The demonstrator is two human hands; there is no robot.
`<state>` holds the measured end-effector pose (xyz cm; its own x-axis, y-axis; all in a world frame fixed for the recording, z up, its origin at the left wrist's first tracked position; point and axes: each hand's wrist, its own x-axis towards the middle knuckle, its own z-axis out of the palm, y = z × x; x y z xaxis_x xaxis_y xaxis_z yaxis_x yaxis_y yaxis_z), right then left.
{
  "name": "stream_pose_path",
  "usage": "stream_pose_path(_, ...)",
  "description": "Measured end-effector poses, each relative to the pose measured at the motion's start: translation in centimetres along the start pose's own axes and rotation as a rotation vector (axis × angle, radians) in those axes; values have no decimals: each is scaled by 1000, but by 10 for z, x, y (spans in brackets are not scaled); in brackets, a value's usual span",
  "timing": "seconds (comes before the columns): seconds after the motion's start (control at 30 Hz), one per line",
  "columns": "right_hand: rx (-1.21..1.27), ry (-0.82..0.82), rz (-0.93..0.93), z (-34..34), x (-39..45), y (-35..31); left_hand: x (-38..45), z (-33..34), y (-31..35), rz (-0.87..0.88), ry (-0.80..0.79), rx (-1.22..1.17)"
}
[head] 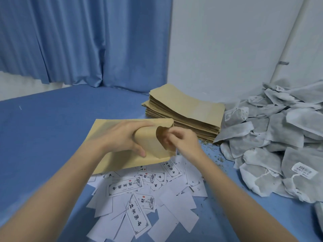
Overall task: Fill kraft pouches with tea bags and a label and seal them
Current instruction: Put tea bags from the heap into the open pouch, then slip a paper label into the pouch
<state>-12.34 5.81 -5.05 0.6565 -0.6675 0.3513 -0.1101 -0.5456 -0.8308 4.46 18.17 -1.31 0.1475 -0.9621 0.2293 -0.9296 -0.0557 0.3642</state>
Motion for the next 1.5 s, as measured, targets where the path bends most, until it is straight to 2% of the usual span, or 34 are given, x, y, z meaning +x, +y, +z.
stream_pose_path(0.07,-197,80,116,-9,-8,24,1,4,-3,-21,-23,-13)
stream_pose_path(0.17,-614,-161,296,-10,-21,48,4,5,-5,-44,-45,-25)
stream_pose_path(0.2,-705,-231,303,-7,-25,50,4,6,-5,-45,-50,-23)
stream_pose_path(0.27,-808,-249,256,1,-29,48,5,6,-6,-39,-56,-13)
stream_pose_path(0.33,-807,-224,230,6,-28,46,6,7,-5,-43,-58,-5)
stream_pose_path(0.5,-609,-233,432,-6,-22,48,4,4,-1,-71,-34,14)
stream_pose_path(0.6,-618,-224,401,-13,-27,47,4,1,1,-73,-25,-20)
stream_pose_path(0.73,-701,-305,417,-16,-30,42,5,1,8,-82,-27,-59)
stream_pose_path(0.87,-589,-216,444,-30,-31,43,5,3,10,-76,-35,-68)
stream_pose_path(1.0,-456,-127,312,-61,-41,44,7,4,12,-79,-34,-75)
stream_pose_path(1.1,-311,80,38,-83,-47,32,7,5,13,-80,-34,-74)
stream_pose_path(1.17,-285,124,-159,-85,-47,14,8,6,17,-69,-38,-96)
stream_pose_path(1.23,-355,49,-322,-76,-41,-1,11,7,23,-46,-54,-109)
stream_pose_path(1.33,-485,-114,-425,-55,-31,-21,16,8,35,-3,-67,-134)
stream_pose_path(1.43,-425,-214,-390,-38,-21,-38,19,6,44,62,-95,-200)
stream_pose_path(1.5,-482,-288,-317,-36,-13,-41,19,2,51,100,-110,-255)
